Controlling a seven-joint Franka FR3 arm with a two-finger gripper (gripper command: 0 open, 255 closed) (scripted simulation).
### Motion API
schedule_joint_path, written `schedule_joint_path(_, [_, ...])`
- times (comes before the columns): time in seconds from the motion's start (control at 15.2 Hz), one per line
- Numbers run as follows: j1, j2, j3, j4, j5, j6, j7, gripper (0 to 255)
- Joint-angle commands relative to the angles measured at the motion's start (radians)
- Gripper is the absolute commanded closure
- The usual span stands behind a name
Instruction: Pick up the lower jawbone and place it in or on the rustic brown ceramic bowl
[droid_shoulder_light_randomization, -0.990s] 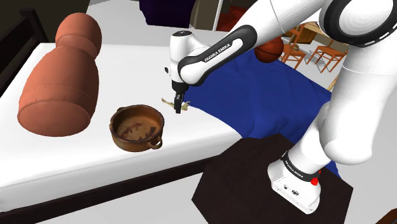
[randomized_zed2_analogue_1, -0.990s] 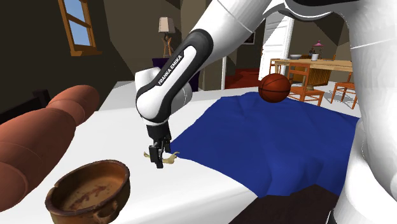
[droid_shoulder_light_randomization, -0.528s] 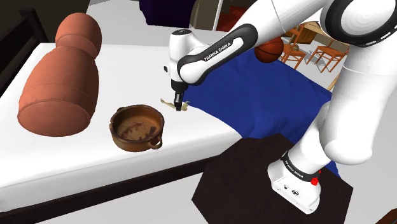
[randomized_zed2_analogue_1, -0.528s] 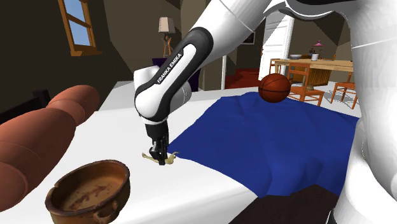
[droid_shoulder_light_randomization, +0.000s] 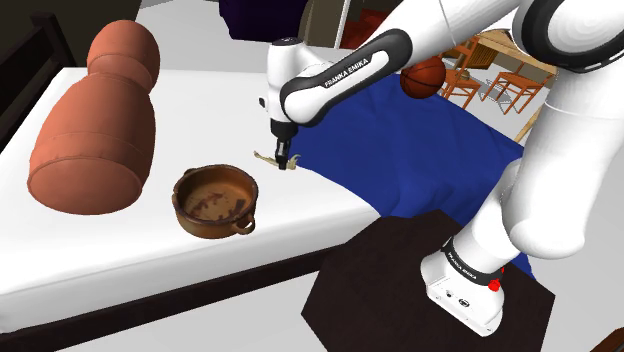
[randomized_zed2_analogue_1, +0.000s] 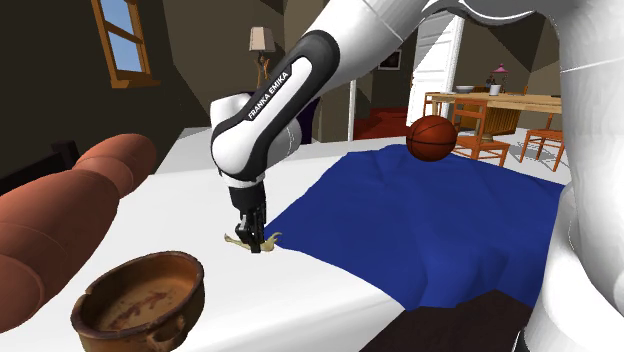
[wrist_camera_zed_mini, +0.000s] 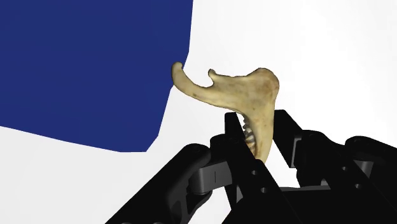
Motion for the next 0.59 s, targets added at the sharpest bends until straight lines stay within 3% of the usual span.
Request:
schedule_joint_path(0.0, [-0.001, -0.015, 0.001, 0.006, 0.003, -0.021, -0.004, 255])
schedule_joint_path(0.53, [-0.003, -0.079, 0.004, 0.036, 0.014, -0.115, -0.015, 255])
